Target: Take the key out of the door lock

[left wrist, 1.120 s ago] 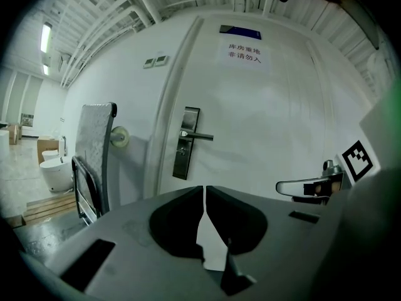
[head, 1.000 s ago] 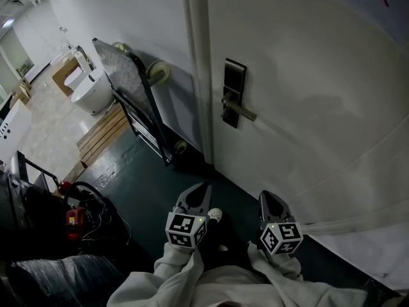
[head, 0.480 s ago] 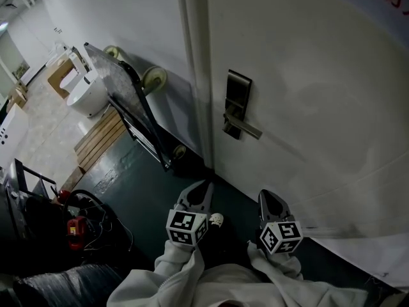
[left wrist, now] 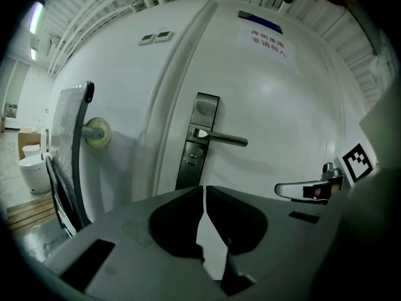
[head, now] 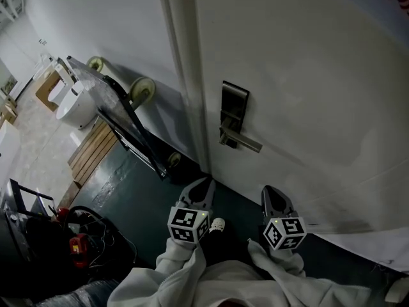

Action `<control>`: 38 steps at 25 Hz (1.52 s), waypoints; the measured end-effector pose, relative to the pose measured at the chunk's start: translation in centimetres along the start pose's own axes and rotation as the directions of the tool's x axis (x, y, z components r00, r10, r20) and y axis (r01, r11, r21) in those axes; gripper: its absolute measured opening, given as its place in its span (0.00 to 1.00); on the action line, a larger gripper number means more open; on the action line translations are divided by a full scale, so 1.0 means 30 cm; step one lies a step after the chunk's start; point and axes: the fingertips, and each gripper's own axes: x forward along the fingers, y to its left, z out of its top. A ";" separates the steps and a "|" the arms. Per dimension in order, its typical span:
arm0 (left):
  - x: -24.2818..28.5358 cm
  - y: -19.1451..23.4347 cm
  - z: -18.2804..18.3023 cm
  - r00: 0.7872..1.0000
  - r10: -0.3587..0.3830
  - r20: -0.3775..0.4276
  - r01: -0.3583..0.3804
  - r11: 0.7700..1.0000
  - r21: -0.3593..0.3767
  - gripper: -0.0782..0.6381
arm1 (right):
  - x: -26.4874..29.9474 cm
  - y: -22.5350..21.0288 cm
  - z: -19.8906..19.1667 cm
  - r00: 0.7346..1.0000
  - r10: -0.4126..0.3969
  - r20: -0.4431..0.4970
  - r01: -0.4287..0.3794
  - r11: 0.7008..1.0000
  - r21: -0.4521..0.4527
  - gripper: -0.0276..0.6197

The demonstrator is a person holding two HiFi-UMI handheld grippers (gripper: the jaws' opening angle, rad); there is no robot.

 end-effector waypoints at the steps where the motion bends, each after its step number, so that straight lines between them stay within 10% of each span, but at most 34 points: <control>1: 0.013 0.010 0.003 1.000 -0.007 -0.002 0.007 1.000 0.000 0.14 | 0.012 0.002 0.001 1.000 -0.003 0.000 0.003 1.000 0.001 0.12; 18: 0.216 0.084 0.063 0.988 -0.153 0.005 0.153 0.983 -0.097 0.14 | 0.140 -0.018 0.057 0.994 -0.105 0.032 0.105 0.994 0.007 0.12; 25: 0.263 0.098 0.068 0.977 -0.214 0.020 0.211 0.942 -0.261 0.14 | 0.171 -0.019 0.075 0.992 -0.119 0.032 0.119 0.993 -0.004 0.12; 29: 0.285 0.103 0.075 0.960 -0.273 0.058 0.267 0.843 -0.467 0.14 | 0.181 -0.028 0.074 0.991 -0.128 0.025 0.129 0.992 -0.004 0.12; 36: 0.317 0.075 0.090 0.910 -0.367 0.192 0.365 0.494 -0.789 0.31 | 0.191 -0.041 0.068 0.989 -0.148 0.015 0.148 0.989 -0.005 0.12; 38: 0.325 0.080 0.089 0.910 -0.358 0.208 0.362 0.441 -0.821 0.32 | 0.196 -0.032 0.071 0.990 -0.143 0.015 0.143 0.990 -0.009 0.12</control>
